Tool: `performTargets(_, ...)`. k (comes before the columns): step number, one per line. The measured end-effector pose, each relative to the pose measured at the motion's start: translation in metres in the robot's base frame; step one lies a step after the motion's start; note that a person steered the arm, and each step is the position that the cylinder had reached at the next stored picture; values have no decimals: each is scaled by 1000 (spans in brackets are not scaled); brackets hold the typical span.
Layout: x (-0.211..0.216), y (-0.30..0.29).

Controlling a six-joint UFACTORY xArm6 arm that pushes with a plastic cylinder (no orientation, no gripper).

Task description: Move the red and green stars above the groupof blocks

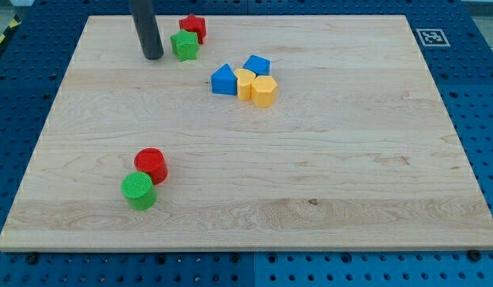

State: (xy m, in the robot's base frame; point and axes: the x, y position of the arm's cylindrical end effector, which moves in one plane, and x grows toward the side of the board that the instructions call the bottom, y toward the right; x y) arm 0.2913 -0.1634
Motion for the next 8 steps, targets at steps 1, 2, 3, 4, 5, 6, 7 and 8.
performTargets(1,-5,34)
performTargets(2,-7,59)
performTargets(3,-7,56)
performTargets(4,-14,94)
performTargets(5,-22,131)
performTargets(6,-25,142)
performTargets(7,-25,150)
performTargets(8,-23,123)
